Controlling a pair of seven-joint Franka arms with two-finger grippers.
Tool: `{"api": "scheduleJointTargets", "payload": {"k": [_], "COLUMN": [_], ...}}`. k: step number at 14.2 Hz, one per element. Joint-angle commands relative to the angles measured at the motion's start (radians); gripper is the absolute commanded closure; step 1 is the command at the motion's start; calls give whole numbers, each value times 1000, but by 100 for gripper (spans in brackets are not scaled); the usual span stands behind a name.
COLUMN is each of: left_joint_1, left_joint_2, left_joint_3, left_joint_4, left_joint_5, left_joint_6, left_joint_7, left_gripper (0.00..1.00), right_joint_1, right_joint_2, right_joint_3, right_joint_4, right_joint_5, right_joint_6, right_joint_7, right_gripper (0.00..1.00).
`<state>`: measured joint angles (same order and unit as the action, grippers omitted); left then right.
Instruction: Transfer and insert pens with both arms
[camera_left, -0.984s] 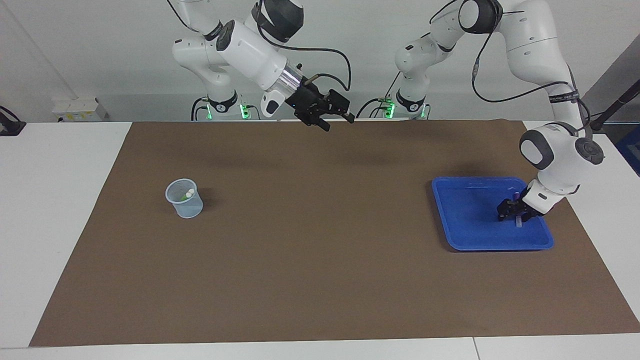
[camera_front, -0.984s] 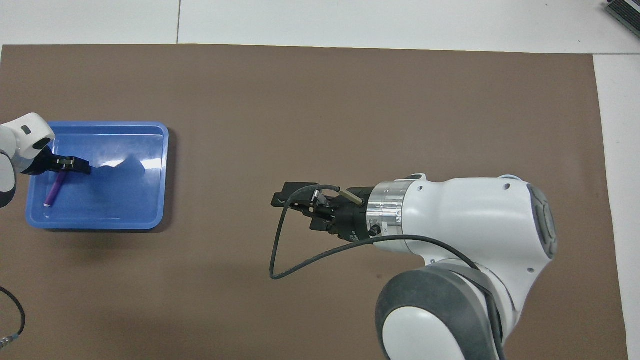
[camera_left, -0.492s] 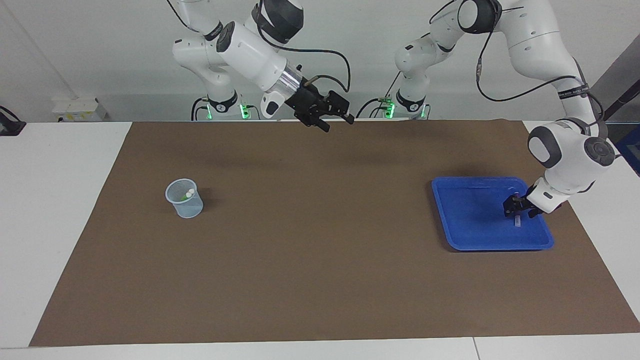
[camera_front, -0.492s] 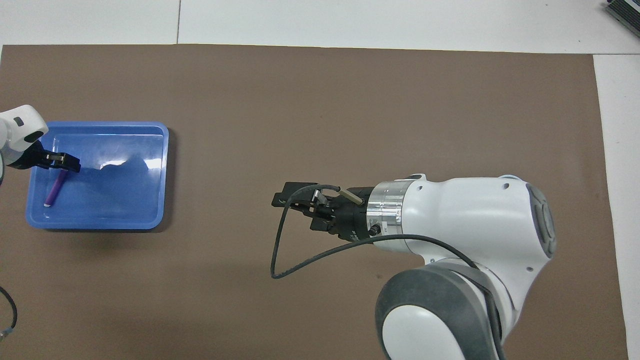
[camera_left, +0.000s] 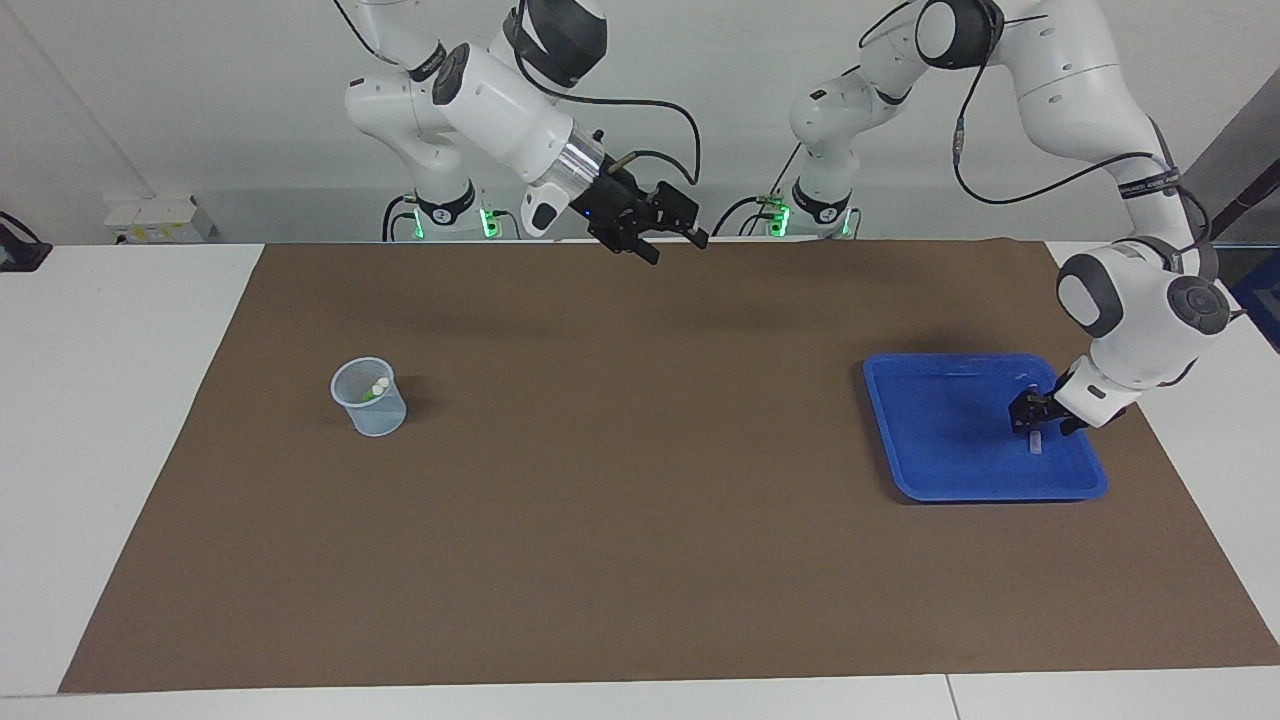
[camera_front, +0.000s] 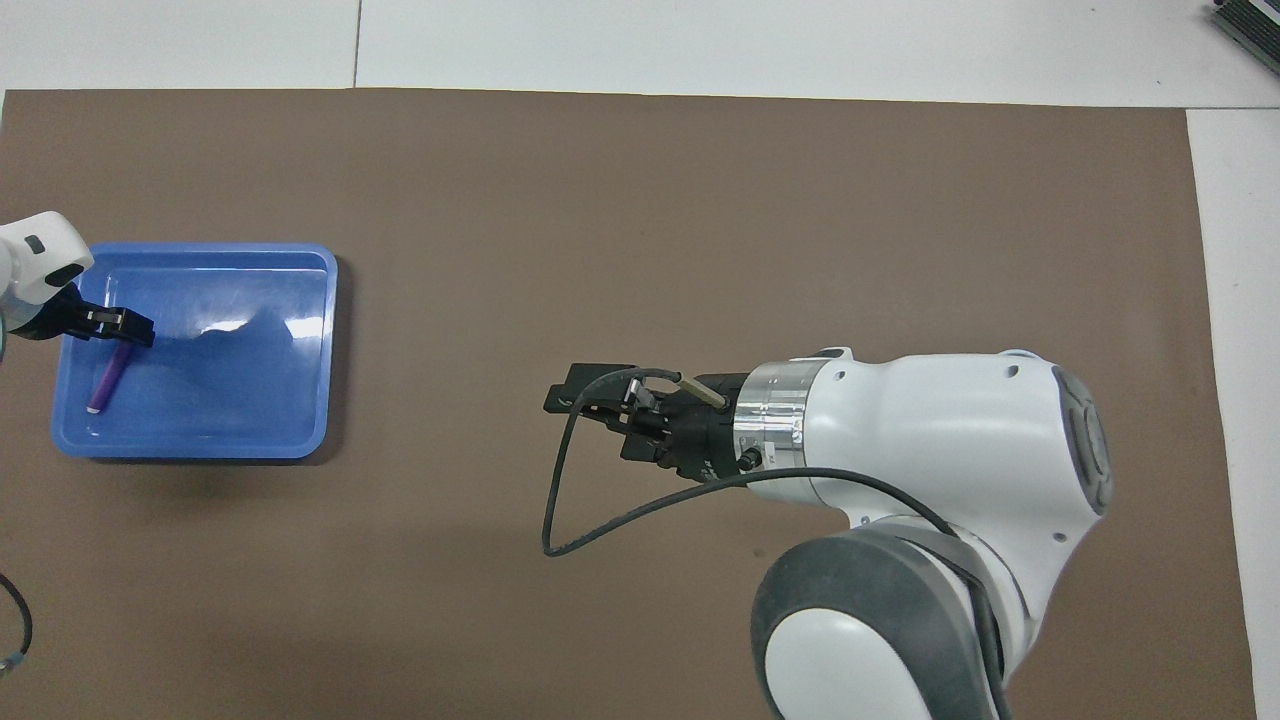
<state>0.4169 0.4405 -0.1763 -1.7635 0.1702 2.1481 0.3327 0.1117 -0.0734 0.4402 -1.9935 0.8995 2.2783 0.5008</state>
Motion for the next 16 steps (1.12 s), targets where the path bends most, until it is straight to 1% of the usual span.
{"api": "scheduleJointTargets", "payload": {"k": [1, 3, 4, 5, 6, 7, 8, 9, 10, 11, 16], "left_joint_1": [11, 20, 22, 22, 22, 22, 22, 23, 22, 22, 16], "left_joint_2": [4, 0, 0, 0, 0, 0, 0, 0, 1, 1, 1], "left_joint_3": [0, 0, 0, 0, 0, 0, 0, 0, 0, 0, 1], "left_joint_4": [-33, -59, -60, -60, -60, -60, -60, -59, -57, -57, -51], "left_joint_5": [17, 17, 17, 17, 17, 17, 15, 15, 17, 17, 15], "left_joint_6": [51, 87, 88, 88, 88, 90, 90, 91, 93, 95, 93], "left_joint_7": [9, 9, 9, 9, 9, 9, 9, 9, 9, 9, -1], "left_gripper": [22, 25, 29, 35, 43, 48, 56, 73, 96, 100, 100], "right_joint_1": [-1, -1, -1, -1, -1, -1, -1, -1, -1, -1, -1], "right_joint_2": [-3, -3, -3, -3, -2, -2, -2, -2, -2, -2, 0], "right_joint_3": [2, 2, 2, 2, 2, 2, 3, 2, 3, 2, 3], "right_joint_4": [-10, -10, -10, -10, -10, -10, -10, -8, -8, -10, -7], "right_joint_5": [26, 26, 26, 26, 26, 26, 26, 26, 26, 26, 26], "right_joint_6": [18, 18, 18, 20, 20, 20, 20, 20, 20, 20, 30], "right_joint_7": [2, 7, 7, 7, 7, 7, 7, 7, 7, 7, 8], "right_gripper": [0, 0, 0, 0, 0, 0, 0, 0, 0, 0, 0]}}
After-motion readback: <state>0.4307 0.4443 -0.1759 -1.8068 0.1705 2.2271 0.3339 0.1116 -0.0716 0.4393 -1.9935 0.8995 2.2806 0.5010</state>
